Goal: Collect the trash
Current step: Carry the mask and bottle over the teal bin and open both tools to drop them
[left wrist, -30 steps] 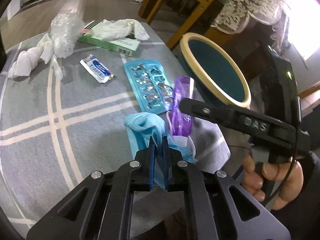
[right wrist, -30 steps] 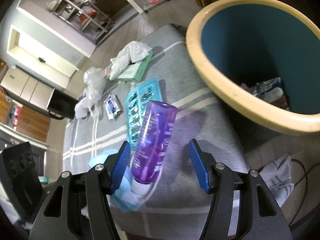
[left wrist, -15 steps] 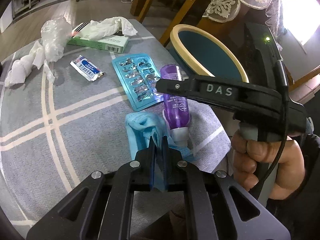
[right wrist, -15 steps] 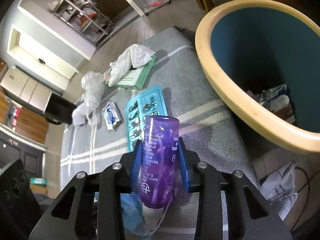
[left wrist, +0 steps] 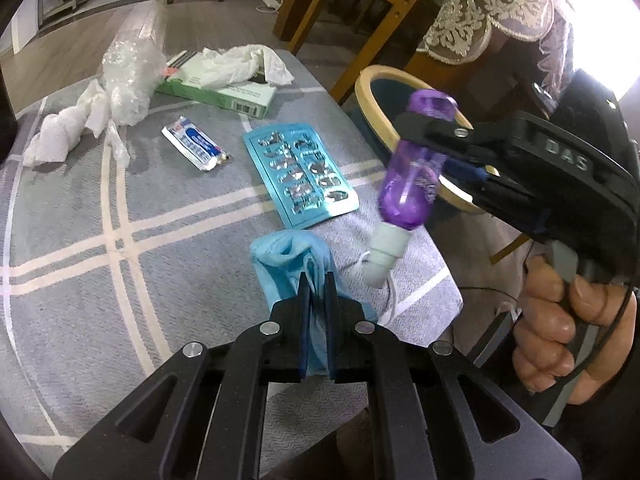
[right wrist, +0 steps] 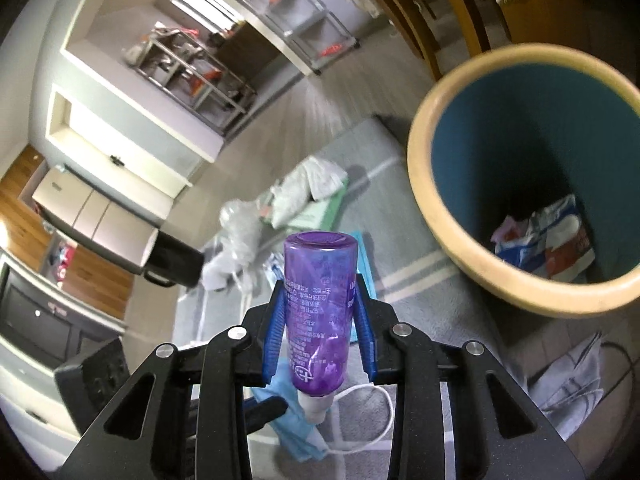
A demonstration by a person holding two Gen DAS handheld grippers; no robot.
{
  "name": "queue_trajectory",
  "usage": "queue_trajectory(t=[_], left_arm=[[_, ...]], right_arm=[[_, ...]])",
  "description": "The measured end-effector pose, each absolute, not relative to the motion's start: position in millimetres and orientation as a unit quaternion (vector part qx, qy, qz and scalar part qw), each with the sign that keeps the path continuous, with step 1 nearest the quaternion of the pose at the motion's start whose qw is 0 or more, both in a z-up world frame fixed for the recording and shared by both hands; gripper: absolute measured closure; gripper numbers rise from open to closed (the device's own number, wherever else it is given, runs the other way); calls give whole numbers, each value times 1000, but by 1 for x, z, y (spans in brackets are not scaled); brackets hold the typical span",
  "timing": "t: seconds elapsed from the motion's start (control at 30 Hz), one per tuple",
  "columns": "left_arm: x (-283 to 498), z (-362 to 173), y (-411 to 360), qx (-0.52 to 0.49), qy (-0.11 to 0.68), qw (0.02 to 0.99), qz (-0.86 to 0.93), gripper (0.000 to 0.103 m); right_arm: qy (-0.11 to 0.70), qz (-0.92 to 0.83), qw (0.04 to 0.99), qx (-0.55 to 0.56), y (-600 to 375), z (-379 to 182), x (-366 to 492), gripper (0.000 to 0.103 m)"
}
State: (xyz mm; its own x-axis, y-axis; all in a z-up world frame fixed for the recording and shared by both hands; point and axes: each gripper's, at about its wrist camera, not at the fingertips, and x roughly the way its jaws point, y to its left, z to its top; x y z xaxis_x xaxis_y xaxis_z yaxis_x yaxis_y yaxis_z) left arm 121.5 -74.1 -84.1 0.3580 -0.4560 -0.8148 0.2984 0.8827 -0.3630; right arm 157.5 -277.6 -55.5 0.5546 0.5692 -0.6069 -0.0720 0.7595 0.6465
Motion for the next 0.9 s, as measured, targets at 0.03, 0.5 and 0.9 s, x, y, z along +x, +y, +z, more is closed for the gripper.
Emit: queue_trajectory(t=[0.03, 0.5, 0.9], left_arm=[[122, -82, -73, -78, 515, 822, -229, 97], [136, -29, -72, -74, 467, 850, -233, 97], [161, 2, -126, -60, 441, 854, -270, 97]], right_arm=[[426, 191, 837, 286, -278, -51, 157, 69], [373, 152, 870, 284, -312, -22, 140, 69], [334, 101, 885, 308, -350, -13, 133, 69]])
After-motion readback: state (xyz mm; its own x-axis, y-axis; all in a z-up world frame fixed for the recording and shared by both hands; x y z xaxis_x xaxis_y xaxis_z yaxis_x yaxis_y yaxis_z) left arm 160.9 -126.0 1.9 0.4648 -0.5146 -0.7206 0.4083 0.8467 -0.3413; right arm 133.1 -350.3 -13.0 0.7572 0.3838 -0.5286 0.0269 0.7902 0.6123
